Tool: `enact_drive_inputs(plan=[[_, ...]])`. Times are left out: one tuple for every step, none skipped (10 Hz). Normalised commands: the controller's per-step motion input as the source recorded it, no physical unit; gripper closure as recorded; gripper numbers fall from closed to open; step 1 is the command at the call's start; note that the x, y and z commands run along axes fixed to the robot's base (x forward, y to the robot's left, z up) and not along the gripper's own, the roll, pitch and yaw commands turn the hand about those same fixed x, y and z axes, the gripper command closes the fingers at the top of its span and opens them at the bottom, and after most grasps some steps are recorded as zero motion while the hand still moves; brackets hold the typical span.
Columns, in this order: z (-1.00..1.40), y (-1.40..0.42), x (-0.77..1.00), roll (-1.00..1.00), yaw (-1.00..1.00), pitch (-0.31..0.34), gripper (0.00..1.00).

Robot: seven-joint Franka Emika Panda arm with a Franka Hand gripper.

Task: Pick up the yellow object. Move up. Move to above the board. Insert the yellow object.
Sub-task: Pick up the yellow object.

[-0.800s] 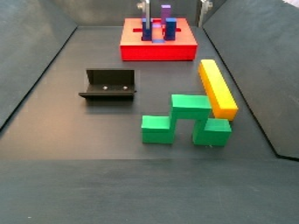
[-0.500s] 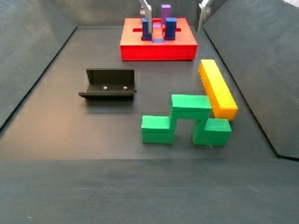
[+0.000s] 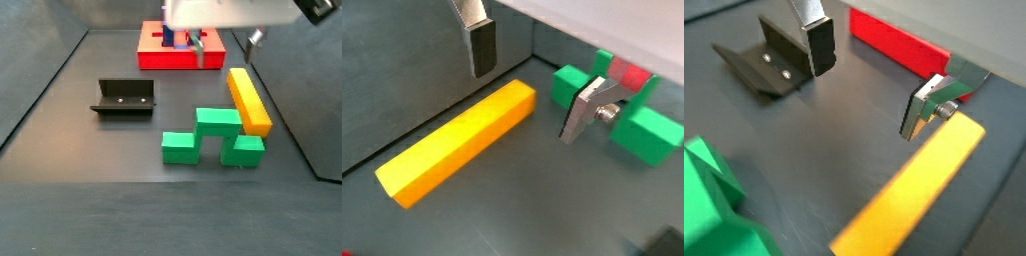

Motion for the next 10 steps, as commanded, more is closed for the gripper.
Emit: enact_drive_inputs(plan=[[-0.52,-0.1,-0.61,-0.03,0.0,-0.077,0.0],[-0.49,-0.07,-0.6,-0.04,0.0,-0.083,0.0],[-0.29,-0.1,-0.49,-0.05,0.0,-0.087,0.0],[-0.12,-0.17,-0.21,0.0,0.0,-0.06,0.0],[-0.01,-0.06,-0.05,0.0,0.0,-0.027,0.0],[-0.12,-0.09,-0.04,0.0,0.0,-0.009,0.0],[-0.46,-0.25,-0.22,0.0,0.0,-0.016,0.0],[-0.57,-0.23,-0.24,0.0,0.0,-0.021,0.0],[-0.58,-0.17,-0.21,0.0,0.0,-0.019,0.0],[-0.46,-0.1,-0.2,0.0,0.0,-0.004,0.0]])
